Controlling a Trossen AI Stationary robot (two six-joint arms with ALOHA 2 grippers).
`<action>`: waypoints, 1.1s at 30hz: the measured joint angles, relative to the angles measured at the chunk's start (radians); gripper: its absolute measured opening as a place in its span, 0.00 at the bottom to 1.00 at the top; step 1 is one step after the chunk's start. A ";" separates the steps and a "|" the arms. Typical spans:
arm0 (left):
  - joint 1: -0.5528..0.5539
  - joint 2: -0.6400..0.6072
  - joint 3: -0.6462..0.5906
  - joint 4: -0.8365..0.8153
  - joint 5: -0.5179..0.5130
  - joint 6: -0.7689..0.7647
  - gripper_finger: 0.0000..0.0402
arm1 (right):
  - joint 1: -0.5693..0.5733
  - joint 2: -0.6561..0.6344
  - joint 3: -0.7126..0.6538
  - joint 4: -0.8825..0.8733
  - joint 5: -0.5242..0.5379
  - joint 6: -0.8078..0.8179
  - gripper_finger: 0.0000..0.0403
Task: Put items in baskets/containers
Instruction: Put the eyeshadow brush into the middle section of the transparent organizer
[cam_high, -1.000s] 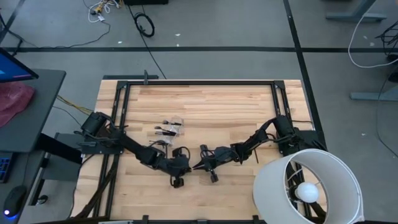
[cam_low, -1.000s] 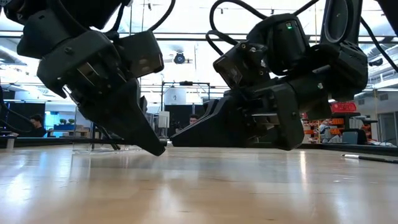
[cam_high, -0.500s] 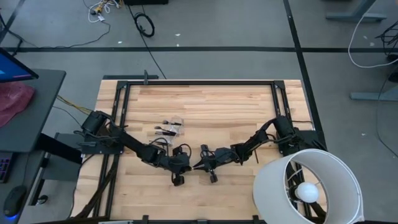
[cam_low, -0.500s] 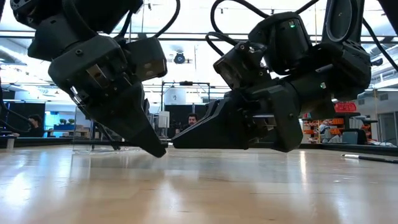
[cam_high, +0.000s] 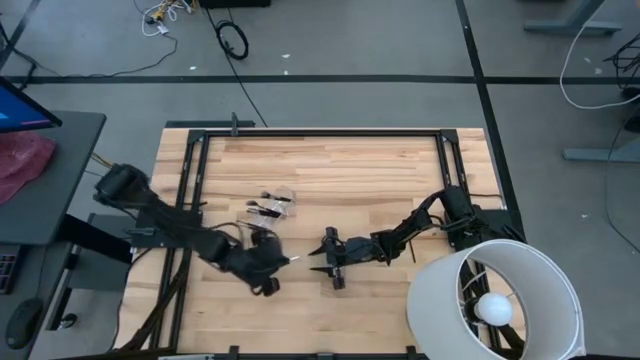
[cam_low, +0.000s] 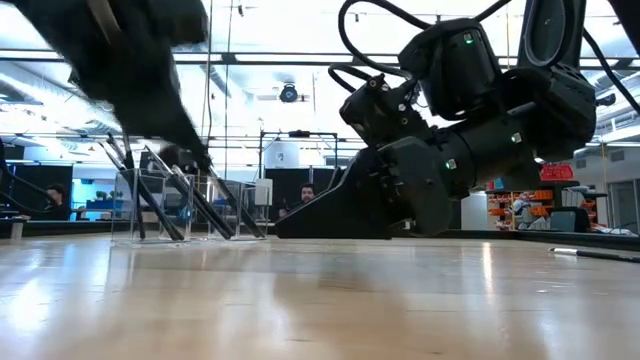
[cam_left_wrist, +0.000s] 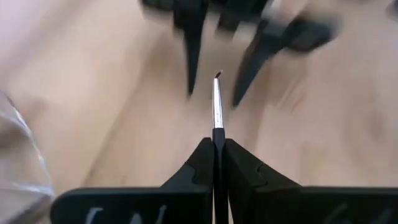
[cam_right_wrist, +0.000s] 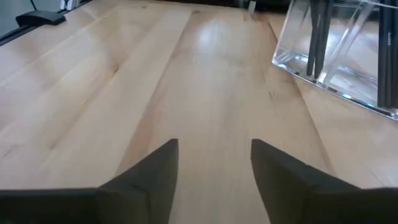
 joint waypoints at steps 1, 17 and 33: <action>-0.015 -0.035 0.000 -0.003 -0.037 0.010 0.04 | 0.000 0.000 0.000 -0.001 0.000 0.001 0.52; -0.106 -0.196 -0.111 0.051 -0.789 0.177 0.05 | -0.127 -0.070 0.033 0.560 -0.024 0.123 0.53; -0.103 -0.143 -0.191 0.271 -0.955 0.288 0.05 | -0.251 -0.072 0.386 0.022 -0.201 0.237 0.41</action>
